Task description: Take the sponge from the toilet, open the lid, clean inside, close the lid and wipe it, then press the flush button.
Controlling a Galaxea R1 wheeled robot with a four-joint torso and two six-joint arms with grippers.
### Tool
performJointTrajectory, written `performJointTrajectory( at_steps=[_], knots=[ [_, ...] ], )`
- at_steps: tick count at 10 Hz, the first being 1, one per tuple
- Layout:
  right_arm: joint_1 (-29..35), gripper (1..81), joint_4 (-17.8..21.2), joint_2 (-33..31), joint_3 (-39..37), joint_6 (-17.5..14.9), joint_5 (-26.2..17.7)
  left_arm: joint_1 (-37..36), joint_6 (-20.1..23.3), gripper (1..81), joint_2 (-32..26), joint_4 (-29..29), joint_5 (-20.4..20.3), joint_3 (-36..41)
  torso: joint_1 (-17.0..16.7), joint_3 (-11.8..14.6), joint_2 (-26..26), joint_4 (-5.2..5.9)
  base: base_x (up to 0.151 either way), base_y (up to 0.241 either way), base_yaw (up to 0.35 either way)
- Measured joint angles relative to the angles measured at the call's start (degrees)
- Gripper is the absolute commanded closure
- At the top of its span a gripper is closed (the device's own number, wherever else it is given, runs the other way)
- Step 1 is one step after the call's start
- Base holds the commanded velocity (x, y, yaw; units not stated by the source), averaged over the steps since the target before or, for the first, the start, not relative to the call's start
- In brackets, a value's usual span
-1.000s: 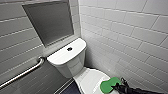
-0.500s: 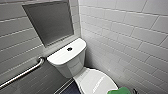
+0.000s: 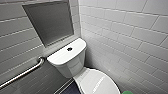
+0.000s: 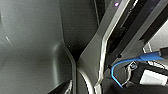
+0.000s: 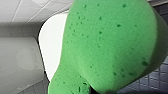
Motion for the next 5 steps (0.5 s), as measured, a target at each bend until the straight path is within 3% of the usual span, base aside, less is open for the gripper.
performJointTrajectory(
  at_steps=[2, 5],
  knots=[
    [1.6, 81.1, -1.2, -2.5, 4.4, -0.2, 0.1, 0.0, 0.0, 1.0, 0.0, 0.4, 0.0, 0.1, 0.0, 0.0, 0.0, 0.00, 0.000, 0.000, 0.000],
    [11.3, 81.1, -3.9, 1.3, 5.6, -0.3, -1.9, -0.1, 0.0, 1.0, 0.3, 0.4, 0.0, 0.1, 0.0, 0.0, 0.0, 0.00, 0.000, 0.000, 0.000]
  ],
)
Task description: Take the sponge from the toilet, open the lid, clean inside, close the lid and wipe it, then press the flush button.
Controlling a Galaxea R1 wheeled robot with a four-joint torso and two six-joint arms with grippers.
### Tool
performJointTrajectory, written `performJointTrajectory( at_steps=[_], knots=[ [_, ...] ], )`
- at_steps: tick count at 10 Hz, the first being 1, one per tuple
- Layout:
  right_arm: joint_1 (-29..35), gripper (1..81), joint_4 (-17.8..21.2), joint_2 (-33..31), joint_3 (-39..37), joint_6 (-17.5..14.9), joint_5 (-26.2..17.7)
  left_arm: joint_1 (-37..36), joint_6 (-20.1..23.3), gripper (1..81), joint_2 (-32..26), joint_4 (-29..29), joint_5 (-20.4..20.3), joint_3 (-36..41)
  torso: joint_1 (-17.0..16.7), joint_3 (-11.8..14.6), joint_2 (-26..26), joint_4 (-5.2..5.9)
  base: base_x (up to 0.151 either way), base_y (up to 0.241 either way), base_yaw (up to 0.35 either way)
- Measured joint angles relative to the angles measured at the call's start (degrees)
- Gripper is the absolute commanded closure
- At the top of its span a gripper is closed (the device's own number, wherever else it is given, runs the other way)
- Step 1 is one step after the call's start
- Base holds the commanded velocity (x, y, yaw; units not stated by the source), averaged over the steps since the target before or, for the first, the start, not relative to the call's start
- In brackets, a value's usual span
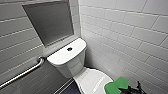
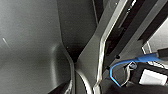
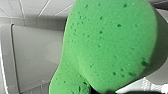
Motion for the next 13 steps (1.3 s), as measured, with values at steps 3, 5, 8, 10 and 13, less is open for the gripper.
performJointTrajectory(
  at_steps=[3, 5, 8, 10, 13],
  knots=[
    [5.3, 81.1, -3.6, 10.9, -7.8, 0.0, -5.8, 0.0, 0.0, 1.0, -0.1, 0.0, 0.0, 0.0, 0.0, 0.0, 0.0, 0.00, 0.000, 0.000, 0.000],
    [7.8, 81.1, -5.6, 18.5, -14.2, 0.0, -9.6, 0.0, 0.0, 1.0, -0.2, 0.0, 0.0, 0.0, 0.0, 0.0, 0.0, 0.00, 0.000, 0.000, 0.000],
    [10.7, 81.1, -7.1, 28.4, -23.0, 0.0, -14.9, 0.0, 0.0, 1.0, -0.4, 0.1, 0.0, 0.0, 0.0, 0.0, 0.0, 0.00, 0.000, 0.000, 0.000],
    [11.6, 81.1, -7.5, 34.1, -28.8, 0.0, -16.9, 0.0, 0.0, 1.0, -0.5, 0.0, 0.0, 0.0, 0.0, 0.0, 0.0, 0.00, 0.000, 0.000, 0.000],
    [11.0, 81.1, -8.0, 39.6, -38.5, 0.0, -17.8, 0.0, 0.0, 1.0, -0.5, 0.0, 0.0, 0.0, 0.0, 0.0, 0.0, 0.00, 0.000, 0.000, 0.000]
  ],
)
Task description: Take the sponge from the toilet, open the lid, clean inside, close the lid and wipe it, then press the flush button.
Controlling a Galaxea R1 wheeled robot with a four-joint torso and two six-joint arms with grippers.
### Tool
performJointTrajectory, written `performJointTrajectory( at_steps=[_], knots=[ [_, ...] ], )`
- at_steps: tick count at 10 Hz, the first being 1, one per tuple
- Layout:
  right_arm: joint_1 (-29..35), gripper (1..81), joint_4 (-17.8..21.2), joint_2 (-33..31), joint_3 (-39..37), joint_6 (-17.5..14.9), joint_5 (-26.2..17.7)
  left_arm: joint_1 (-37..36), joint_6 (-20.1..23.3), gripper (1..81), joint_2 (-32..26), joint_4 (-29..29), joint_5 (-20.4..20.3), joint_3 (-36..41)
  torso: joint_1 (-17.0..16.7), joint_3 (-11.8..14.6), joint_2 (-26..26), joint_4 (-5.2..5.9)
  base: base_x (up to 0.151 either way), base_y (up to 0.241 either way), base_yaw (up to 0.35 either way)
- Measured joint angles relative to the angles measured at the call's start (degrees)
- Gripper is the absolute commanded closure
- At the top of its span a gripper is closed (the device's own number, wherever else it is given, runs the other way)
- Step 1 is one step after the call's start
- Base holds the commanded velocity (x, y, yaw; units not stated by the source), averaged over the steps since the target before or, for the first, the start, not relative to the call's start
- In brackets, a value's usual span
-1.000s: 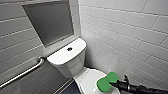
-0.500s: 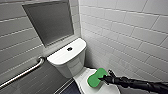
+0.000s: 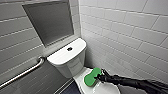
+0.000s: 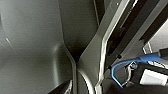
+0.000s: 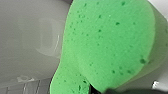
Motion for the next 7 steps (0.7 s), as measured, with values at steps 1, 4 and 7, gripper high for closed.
performJointTrajectory(
  at_steps=[1, 4, 7],
  knots=[
    [-0.6, 81.1, -0.4, 1.3, -3.9, 0.0, -0.2, 0.0, 0.0, 1.0, 0.0, 0.0, 0.0, 0.0, 0.0, 0.0, 0.0, 0.00, 0.000, 0.000, 0.000],
    [-3.0, 81.1, -1.3, 4.9, -10.4, 0.0, 0.8, 0.0, 0.0, 1.0, 0.1, 0.0, 0.0, 0.0, 0.0, 0.0, 0.0, 0.00, 0.000, 0.000, 0.000],
    [-3.7, 81.1, -2.3, 2.4, -8.2, 0.0, 1.2, 0.0, 0.0, 1.0, 0.1, 0.0, 0.0, 0.0, 0.0, 0.0, 0.0, 0.00, 0.000, 0.000, 0.000]
  ],
)
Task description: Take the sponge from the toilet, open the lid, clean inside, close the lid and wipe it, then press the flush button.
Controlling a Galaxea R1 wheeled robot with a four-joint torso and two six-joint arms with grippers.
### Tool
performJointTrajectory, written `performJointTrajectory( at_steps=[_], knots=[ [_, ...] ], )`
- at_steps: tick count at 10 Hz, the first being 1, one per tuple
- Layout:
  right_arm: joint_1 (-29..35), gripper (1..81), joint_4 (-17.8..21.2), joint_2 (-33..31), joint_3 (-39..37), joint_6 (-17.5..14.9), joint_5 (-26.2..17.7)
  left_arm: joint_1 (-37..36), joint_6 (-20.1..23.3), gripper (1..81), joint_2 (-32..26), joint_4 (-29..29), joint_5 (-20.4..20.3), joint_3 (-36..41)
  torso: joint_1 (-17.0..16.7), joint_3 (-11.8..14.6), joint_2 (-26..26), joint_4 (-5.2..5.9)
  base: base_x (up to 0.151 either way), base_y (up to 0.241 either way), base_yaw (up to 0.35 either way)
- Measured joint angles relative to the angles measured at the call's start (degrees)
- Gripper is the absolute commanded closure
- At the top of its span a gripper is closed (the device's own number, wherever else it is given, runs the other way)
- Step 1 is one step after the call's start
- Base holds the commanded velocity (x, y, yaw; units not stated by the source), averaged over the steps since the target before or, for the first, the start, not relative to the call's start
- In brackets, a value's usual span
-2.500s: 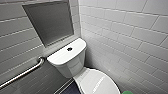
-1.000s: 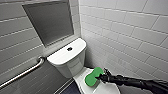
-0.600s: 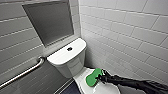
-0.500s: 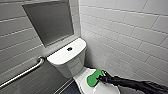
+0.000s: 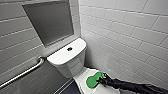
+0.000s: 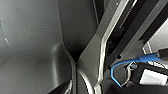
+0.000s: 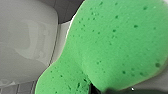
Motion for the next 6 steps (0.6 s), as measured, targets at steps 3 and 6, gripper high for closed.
performJointTrajectory(
  at_steps=[3, 6],
  knots=[
    [-2.5, 81.1, -1.0, -7.1, 10.5, 0.1, -0.3, 0.0, 0.0, 1.0, 0.1, 0.0, 0.0, 0.0, 0.0, 0.0, 0.0, 0.00, 0.000, 0.000, 0.000],
    [-7.2, 81.1, -1.6, -17.7, 19.4, 0.2, 2.4, 0.0, 0.0, 1.0, 0.1, 0.1, 0.0, 0.0, 0.0, 0.0, 0.0, 0.00, 0.000, 0.000, 0.000]
  ],
)
